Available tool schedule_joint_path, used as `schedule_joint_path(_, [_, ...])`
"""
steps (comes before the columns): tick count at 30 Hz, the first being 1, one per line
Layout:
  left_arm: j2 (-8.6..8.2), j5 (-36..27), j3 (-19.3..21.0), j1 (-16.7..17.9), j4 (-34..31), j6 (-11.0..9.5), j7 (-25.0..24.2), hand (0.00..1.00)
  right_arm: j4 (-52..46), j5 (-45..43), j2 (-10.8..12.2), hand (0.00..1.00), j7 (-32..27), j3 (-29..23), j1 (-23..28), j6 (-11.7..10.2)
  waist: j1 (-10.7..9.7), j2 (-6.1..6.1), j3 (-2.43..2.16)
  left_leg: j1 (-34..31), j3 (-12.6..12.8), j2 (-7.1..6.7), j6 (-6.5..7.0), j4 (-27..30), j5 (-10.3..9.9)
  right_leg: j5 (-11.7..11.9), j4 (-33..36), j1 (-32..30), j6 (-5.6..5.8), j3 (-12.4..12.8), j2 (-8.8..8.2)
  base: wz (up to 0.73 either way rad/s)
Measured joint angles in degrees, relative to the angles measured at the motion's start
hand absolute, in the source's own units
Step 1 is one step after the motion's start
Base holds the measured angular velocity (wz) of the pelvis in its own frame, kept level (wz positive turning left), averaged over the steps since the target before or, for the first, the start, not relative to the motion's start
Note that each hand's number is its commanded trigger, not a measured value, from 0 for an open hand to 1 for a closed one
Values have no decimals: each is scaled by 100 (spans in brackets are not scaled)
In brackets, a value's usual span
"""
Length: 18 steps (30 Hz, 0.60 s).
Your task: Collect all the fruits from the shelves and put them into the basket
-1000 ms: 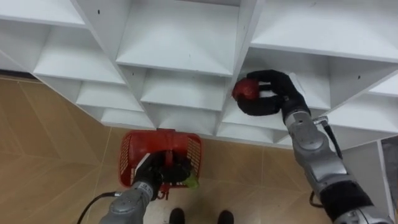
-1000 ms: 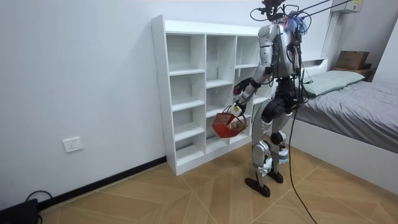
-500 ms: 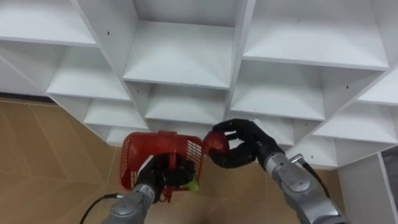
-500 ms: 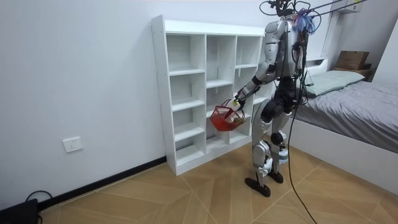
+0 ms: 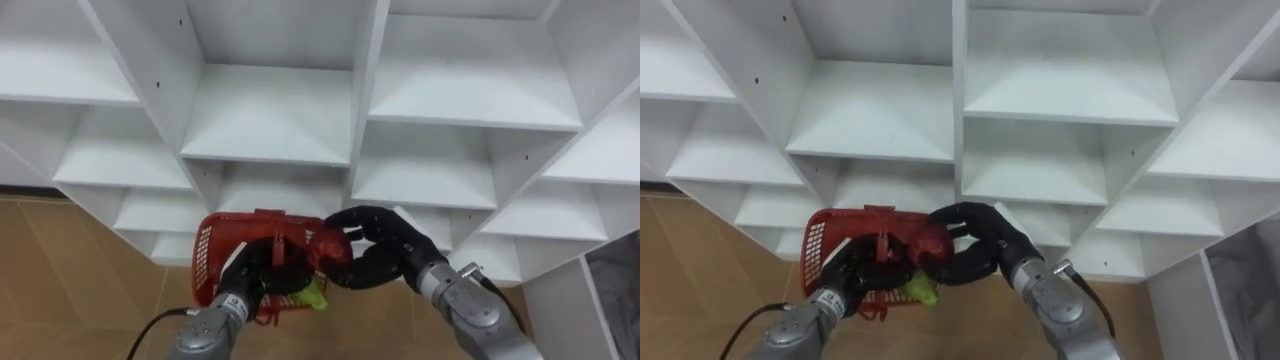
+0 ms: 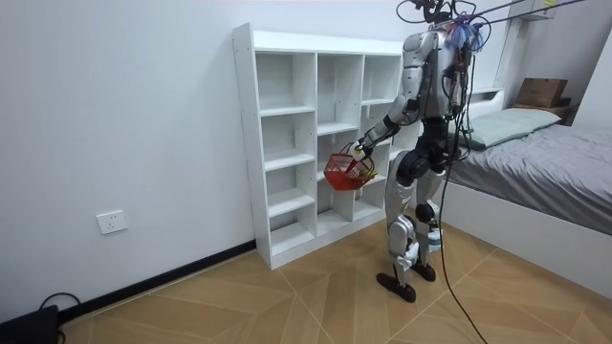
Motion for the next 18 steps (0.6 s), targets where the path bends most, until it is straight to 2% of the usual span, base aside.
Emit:
schedule_joint_path(8, [13,-1,1,1,-23,0,-59,100,3,11,57,100,43,3,0,1,8,-107,-2,43,27,1,0,-2,-1,1,-75,58,1,-2,3,0])
schedule_joint_path(18, [53,-5,0,1,-114,0,-66,100,6,187,57,100,35,2,0,0,9,-111,-2,82,13,34,-12,-15,-13,87,-175,155,-3,0,54,0])
